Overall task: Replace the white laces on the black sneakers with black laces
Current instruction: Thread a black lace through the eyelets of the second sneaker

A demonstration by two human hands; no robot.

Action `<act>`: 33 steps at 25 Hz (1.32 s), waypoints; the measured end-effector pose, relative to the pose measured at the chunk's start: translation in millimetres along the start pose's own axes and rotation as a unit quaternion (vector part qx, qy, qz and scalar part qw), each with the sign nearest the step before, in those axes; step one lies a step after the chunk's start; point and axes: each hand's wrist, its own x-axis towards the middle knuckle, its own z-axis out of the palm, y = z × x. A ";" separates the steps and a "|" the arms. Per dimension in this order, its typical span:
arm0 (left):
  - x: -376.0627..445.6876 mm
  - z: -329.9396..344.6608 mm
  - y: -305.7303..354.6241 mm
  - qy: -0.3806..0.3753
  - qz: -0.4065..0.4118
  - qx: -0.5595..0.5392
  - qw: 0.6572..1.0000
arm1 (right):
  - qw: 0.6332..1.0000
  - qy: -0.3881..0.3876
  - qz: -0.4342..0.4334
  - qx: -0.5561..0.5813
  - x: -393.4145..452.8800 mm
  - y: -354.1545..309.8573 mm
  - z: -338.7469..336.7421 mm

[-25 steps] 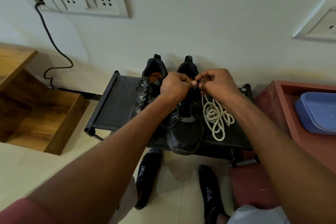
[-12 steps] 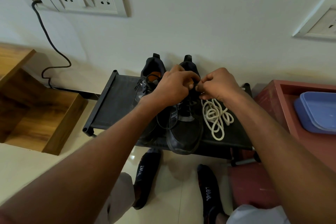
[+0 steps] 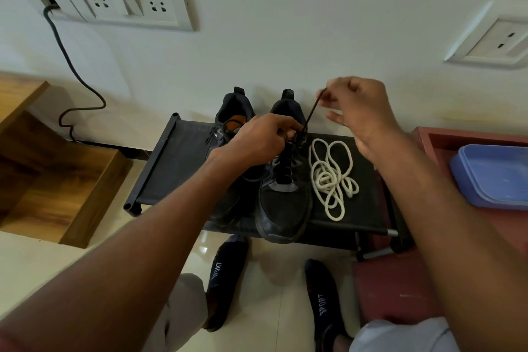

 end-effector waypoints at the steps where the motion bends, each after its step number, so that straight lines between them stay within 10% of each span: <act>1: 0.3 0.1 -0.3 -0.003 0.001 -0.004 1.000 | 0.996 -0.010 0.023 0.090 -1.1 -4.1 1.4; 3: 1.4 0.4 -2.1 -0.005 0.006 -0.005 1.000 | 0.994 -0.033 0.067 0.085 -6.4 -0.8 10.9; 7: 1.3 0.7 -2.6 -0.008 0.004 0.000 1.000 | 0.942 -0.114 0.022 -0.315 -13.3 22.0 21.9; 13: 0.9 -1.8 -2.2 -0.025 -0.001 -0.005 1.000 | 0.871 -0.149 0.001 -0.467 -8.1 24.9 11.7; 16: 1.4 -2.3 -5.2 -0.027 -0.008 -0.011 1.000 | 0.903 -0.034 -0.086 -0.420 -2.2 15.0 10.1; 21: 1.0 -1.6 -9.4 -0.025 -0.017 -0.015 0.999 | 0.986 0.104 -0.062 0.118 -1.0 -21.1 11.8; 26: 3.9 -6.2 -10.1 0.036 -0.026 -0.001 0.999 | 0.972 -0.040 0.172 -0.153 -4.7 16.8 19.0; 33: 6.5 -11.9 -17.8 0.031 -0.064 -0.011 0.997 | 0.968 -0.061 0.143 -0.198 -1.5 32.7 25.1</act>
